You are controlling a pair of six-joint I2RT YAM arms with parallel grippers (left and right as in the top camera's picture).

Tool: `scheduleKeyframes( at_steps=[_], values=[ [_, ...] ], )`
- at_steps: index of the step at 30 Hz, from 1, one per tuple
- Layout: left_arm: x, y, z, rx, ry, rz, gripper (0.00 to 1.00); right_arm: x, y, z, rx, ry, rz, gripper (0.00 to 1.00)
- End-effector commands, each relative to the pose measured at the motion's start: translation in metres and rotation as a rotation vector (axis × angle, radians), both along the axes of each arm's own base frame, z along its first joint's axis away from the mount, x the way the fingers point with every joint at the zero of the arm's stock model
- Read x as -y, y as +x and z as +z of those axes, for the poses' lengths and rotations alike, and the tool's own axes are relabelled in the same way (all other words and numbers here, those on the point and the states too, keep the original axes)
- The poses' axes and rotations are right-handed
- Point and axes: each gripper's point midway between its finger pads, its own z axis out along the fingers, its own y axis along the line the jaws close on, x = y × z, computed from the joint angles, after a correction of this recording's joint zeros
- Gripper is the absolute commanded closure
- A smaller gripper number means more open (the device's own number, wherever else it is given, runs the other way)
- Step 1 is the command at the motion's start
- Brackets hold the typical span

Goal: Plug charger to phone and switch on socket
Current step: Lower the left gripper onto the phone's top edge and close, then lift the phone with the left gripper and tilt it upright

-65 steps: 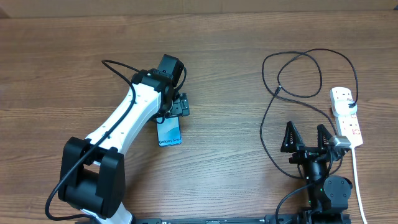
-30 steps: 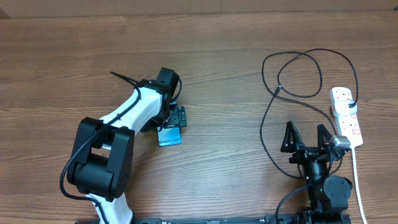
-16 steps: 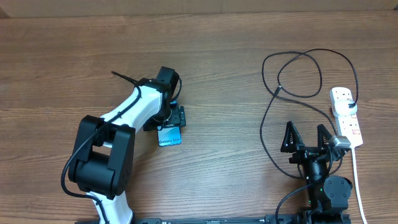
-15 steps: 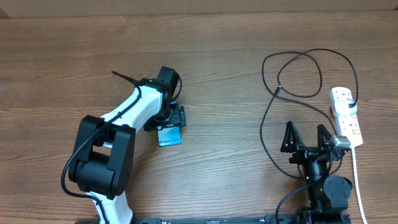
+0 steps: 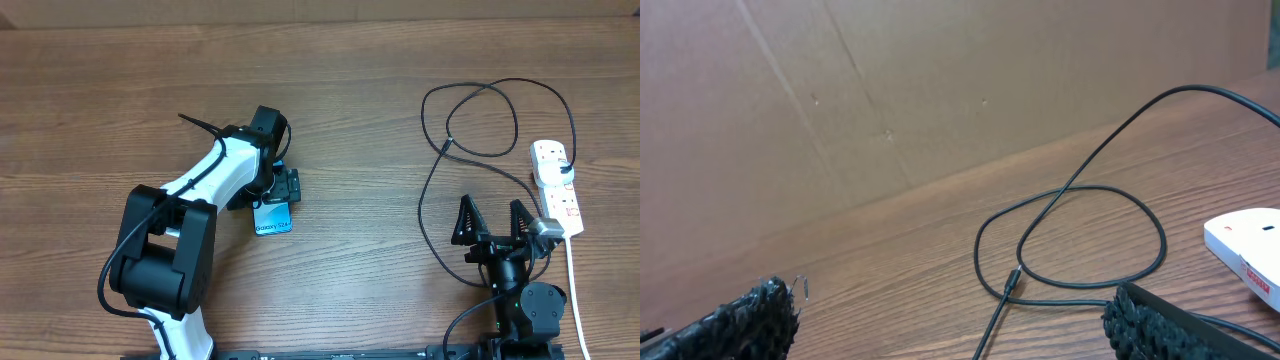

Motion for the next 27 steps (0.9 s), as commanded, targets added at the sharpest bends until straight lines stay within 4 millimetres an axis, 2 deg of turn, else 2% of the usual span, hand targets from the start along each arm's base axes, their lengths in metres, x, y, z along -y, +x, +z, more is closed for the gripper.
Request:
scheduleKeyframes(
  at_steps=[1, 8, 9, 11, 21, 22, 23, 27],
  values=[
    [-0.001, -0.007, -0.031, -0.044, 0.018, -0.008, 0.0, 0.002, 0.0, -0.002, 0.002, -0.007, -0.009, 0.0],
    [-0.001, -0.004, -0.032, -0.033, 0.015, -0.008, 0.0, 0.002, 0.0, -0.002, 0.002, -0.007, -0.01, 0.0],
    [-0.001, -0.005, -0.032, -0.035, 0.015, -0.008, 0.04, 0.002, 0.0, -0.002, 0.002, -0.007, -0.009, 0.0],
    [-0.002, -0.008, -0.031, -0.049, 0.02, -0.01, 0.07, 0.002, 0.0, -0.002, 0.002, -0.007, -0.009, 0.0],
    [-0.007, -0.025, -0.03, -0.117, 0.041, -0.011, 0.06, 0.002, 0.0, -0.002, 0.002, -0.007, -0.009, 0.0],
    [-0.007, -0.025, -0.03, -0.117, 0.041, -0.011, 0.08, 0.002, 0.0, -0.002, 0.002, -0.007, -0.01, 0.0],
    [-0.006, -0.025, -0.03, -0.119, 0.035, -0.011, 0.16, 0.002, 0.0, -0.002, 0.002, -0.007, -0.01, 0.0],
    [-0.006, -0.025, -0.03, -0.119, 0.034, -0.01, 0.28, 0.002, 0.0, -0.002, 0.002, -0.007, -0.009, 0.0]
  ],
)
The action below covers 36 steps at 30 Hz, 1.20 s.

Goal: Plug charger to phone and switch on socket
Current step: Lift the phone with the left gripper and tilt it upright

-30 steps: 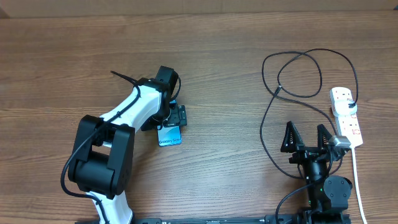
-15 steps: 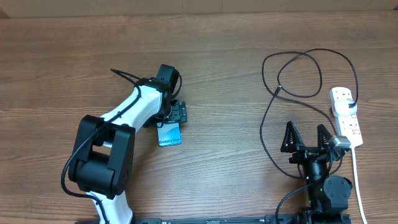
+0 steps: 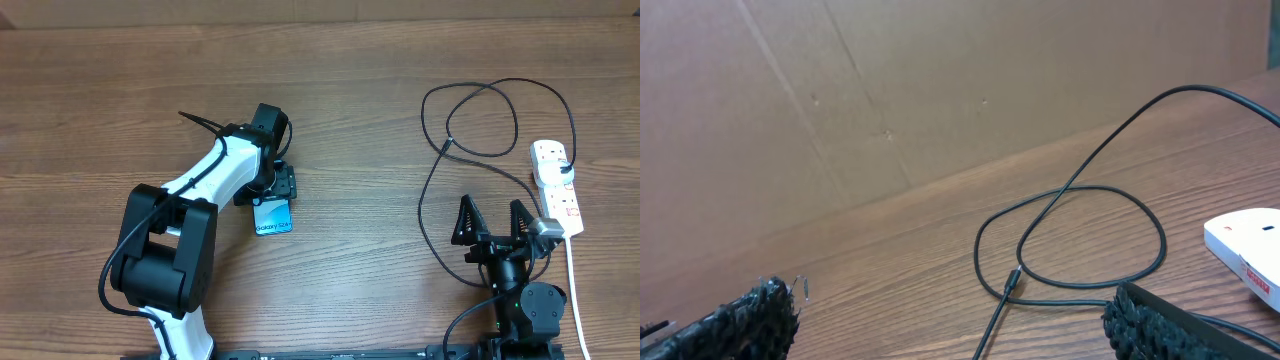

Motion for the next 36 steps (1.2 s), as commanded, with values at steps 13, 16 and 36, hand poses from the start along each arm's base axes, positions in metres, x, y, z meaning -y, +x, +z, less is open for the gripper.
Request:
scheduleKeyframes(
  at_steps=[13, 16, 36],
  values=[
    [-0.004, -0.026, -0.025, -0.137, 0.009, -0.001, 0.41, 0.002, 0.0, -0.002, 0.001, -0.007, -0.01, 0.0],
    [-0.004, -0.022, -0.017, -0.14, 0.01, 0.003, 0.44, 0.002, 0.0, -0.002, 0.001, -0.007, -0.009, 0.0],
    [0.03, 0.004, 0.034, -0.133, -0.146, 0.001, 0.47, 0.002, 0.0, -0.002, 0.001, -0.007, -0.009, 0.0]
  ],
)
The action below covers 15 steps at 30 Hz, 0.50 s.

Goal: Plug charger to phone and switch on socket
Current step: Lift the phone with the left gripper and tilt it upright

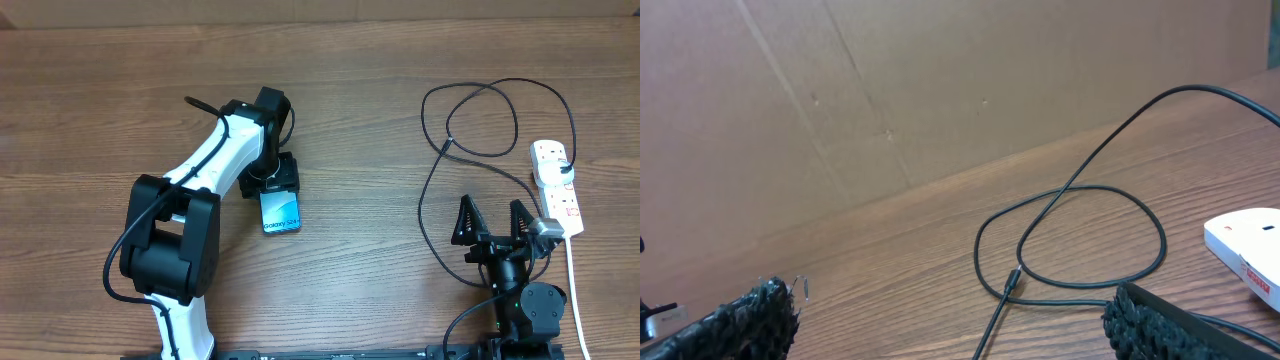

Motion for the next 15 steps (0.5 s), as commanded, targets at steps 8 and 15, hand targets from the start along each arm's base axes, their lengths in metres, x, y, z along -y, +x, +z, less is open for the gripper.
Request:
scheduleKeyframes(
  at_steps=[8, 15],
  values=[
    [0.031, 0.001, 0.034, -0.056, -0.186, 0.013, 0.48, 0.002, 0.0, -0.002, 0.001, -0.007, -0.009, 0.0],
    [0.057, -0.001, 0.065, -0.105, -0.366, 0.032, 0.5, 0.002, 0.0, -0.002, 0.001, -0.007, -0.009, 0.0]
  ],
)
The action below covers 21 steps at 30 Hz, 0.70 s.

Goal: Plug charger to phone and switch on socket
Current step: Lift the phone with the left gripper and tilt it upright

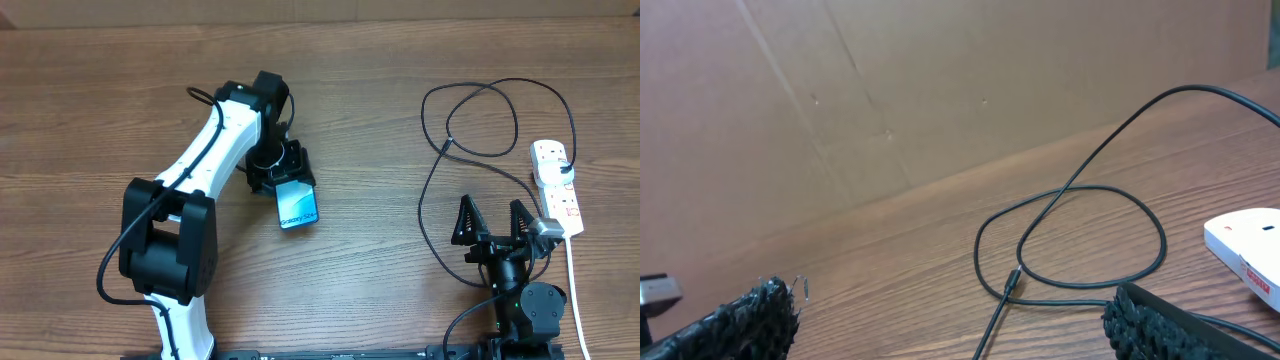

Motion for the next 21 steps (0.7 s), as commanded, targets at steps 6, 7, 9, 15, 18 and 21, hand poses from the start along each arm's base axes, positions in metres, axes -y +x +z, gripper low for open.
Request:
scheduleKeyframes(
  at_steps=[6, 7, 9, 15, 18, 21],
  values=[
    [0.043, 0.0, 0.039, -0.063, -0.307, 0.028, 0.51, 0.002, 0.0, -0.002, 0.002, -0.007, -0.009, 0.0],
    [0.046, -0.002, 0.042, -0.073, -0.329, 0.03, 0.51, 0.002, 0.0, -0.002, 0.002, -0.007, -0.009, 0.0],
    [0.05, -0.003, 0.045, -0.084, -0.357, 0.032, 0.51, 0.002, 0.0, -0.002, 0.002, -0.007, -0.009, 0.0],
    [0.059, -0.006, 0.053, -0.106, -0.421, 0.036, 0.52, 0.002, 0.0, -0.002, 0.002, -0.007, -0.009, 0.0],
    [0.06, -0.006, 0.054, -0.111, -0.43, 0.037, 0.53, 0.002, 0.0, -0.002, 0.002, -0.007, -0.01, 0.0],
    [0.06, -0.007, 0.056, -0.117, -0.437, 0.039, 0.53, 0.002, 0.0, -0.002, 0.002, -0.007, -0.01, 0.0]
  ],
)
